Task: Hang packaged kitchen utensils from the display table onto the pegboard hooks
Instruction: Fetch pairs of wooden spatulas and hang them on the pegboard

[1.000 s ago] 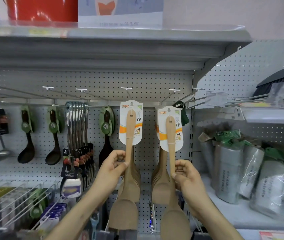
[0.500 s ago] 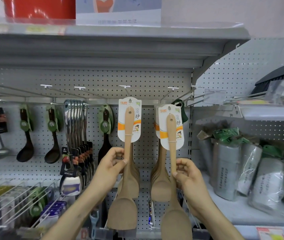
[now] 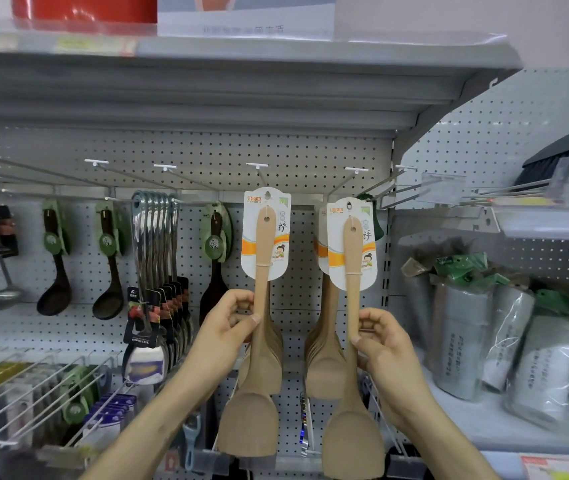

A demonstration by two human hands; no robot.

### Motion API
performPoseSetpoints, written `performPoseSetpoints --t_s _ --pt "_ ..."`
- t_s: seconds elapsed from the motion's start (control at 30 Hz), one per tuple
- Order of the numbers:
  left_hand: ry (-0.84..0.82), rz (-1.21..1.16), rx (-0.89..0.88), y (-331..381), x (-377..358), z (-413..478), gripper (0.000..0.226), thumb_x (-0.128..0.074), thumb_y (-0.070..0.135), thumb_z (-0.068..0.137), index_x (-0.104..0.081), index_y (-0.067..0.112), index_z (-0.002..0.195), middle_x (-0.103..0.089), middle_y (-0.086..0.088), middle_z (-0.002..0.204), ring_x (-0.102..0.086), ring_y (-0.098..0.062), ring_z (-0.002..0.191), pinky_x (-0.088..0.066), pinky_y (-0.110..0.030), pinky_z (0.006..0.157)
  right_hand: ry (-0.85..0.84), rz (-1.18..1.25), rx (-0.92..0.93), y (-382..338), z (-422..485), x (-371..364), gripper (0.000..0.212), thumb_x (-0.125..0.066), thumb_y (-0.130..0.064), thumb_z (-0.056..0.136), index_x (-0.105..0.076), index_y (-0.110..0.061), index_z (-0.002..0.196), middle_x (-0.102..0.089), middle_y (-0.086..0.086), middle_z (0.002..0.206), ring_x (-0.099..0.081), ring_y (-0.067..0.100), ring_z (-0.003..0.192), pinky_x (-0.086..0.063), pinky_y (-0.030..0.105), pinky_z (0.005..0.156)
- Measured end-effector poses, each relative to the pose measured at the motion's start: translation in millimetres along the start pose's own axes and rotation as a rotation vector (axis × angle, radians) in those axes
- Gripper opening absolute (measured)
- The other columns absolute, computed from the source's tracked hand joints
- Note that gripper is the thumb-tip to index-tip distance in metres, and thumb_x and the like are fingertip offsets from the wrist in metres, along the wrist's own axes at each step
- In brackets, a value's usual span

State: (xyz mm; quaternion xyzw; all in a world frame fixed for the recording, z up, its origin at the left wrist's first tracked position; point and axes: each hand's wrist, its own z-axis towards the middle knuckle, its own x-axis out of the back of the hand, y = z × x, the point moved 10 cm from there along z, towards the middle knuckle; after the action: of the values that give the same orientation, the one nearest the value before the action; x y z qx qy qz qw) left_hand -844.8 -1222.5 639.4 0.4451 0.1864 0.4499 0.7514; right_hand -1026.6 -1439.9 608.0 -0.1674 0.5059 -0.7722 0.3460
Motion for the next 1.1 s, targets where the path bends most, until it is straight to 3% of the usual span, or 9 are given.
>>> performPoseSetpoints --t_s 0.1,0.2,0.4,0.77,1.1 --pt "0.005 0.002 0.000 -0.9 0.2 1.0 0.025 -0.062 0.000 0.104 -0.067 0.020 0.118 -0.074 0.009 0.104 -0.073 -0.021 0.097 -0.062 -0.047 0.092 0.002 0.004 -0.002 0.8 2.0 -0.4 0.034 -0.056 0.012 0.101 -0.067 -0.016 0.116 -0.074 -0.015 0.089 -0.069 0.004 0.082 -0.056 0.030 0.074" --pt "0.004 0.004 -0.002 -1.8 0.7 2.0 0.025 -0.062 0.001 0.104 -0.067 0.021 0.117 -0.074 0.007 0.105 -0.073 -0.021 0.097 -0.061 -0.051 0.094 0.011 0.015 -0.017 4.2 3.2 -0.6 0.034 -0.056 0.012 0.101 -0.068 -0.017 0.115 -0.074 -0.005 0.095 -0.069 0.006 0.082 -0.057 0.032 0.073" --pt "-0.005 -0.001 0.006 -4.6 -1.0 4.0 0.023 -0.062 0.003 0.105 -0.067 0.022 0.118 -0.073 -0.003 0.113 -0.072 -0.033 0.103 -0.060 -0.055 0.097 0.015 0.017 -0.032 6.9 8.9 -4.3 0.034 -0.055 0.014 0.101 -0.066 -0.014 0.116 -0.070 0.006 0.104 -0.068 0.014 0.085 -0.058 0.037 0.076" --pt "0.012 -0.026 0.005 -17.5 7.4 -0.4 0.025 -0.063 0.002 0.103 -0.067 0.020 0.119 -0.073 0.002 0.109 -0.073 -0.023 0.100 -0.063 -0.043 0.090 0.017 0.015 -0.033 13.2 14.1 -4.5 0.032 -0.055 0.013 0.102 -0.065 -0.013 0.116 -0.070 0.004 0.102 -0.069 0.005 0.077 -0.058 0.032 0.070" --pt "0.003 -0.055 0.066 -31.1 4.6 -0.1 0.023 -0.061 0.001 0.105 -0.066 0.017 0.120 -0.071 -0.008 0.114 -0.073 -0.027 0.096 -0.063 -0.039 0.086 0.019 0.050 -0.038 19.6 19.3 -7.6 0.034 -0.056 0.013 0.101 -0.066 -0.015 0.116 -0.071 0.006 0.105 -0.070 0.020 0.091 -0.059 0.034 0.074"
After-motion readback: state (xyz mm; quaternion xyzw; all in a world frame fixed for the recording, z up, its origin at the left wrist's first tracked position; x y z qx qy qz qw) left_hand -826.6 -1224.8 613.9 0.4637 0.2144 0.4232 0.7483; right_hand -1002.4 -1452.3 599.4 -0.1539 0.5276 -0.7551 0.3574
